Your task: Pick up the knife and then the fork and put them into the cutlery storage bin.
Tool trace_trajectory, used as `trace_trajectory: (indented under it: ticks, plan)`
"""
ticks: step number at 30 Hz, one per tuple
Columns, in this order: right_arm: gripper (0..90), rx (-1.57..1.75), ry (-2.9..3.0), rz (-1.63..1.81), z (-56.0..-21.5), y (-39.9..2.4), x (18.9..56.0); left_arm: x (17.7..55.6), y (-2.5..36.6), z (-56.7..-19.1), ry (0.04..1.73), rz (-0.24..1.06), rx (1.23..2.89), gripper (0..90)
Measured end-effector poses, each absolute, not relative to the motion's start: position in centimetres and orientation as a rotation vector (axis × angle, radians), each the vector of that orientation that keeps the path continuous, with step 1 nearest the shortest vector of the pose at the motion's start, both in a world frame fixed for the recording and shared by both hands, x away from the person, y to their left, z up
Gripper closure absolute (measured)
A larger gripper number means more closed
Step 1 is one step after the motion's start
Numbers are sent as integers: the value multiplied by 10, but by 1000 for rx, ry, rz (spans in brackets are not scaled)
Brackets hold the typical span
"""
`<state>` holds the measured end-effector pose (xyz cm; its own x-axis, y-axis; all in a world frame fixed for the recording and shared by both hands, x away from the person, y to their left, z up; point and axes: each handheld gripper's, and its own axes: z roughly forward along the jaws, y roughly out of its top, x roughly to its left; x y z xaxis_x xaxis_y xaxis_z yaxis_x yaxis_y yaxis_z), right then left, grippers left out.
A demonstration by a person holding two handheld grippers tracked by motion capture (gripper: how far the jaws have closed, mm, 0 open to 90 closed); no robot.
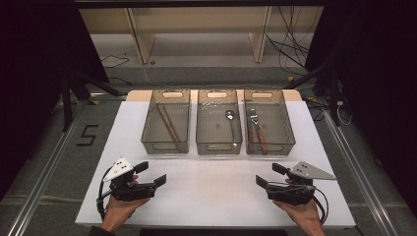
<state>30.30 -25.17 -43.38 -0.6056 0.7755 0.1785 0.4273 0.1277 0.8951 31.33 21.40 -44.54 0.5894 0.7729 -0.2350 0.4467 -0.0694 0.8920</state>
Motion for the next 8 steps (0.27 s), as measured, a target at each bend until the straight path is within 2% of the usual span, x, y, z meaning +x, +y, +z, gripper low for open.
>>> trace_trajectory:
  ticks: [8]
  plan:
    - [224,1160,2086,1469,-434,-251,303,313,214,-445,1017,366,1706,115]
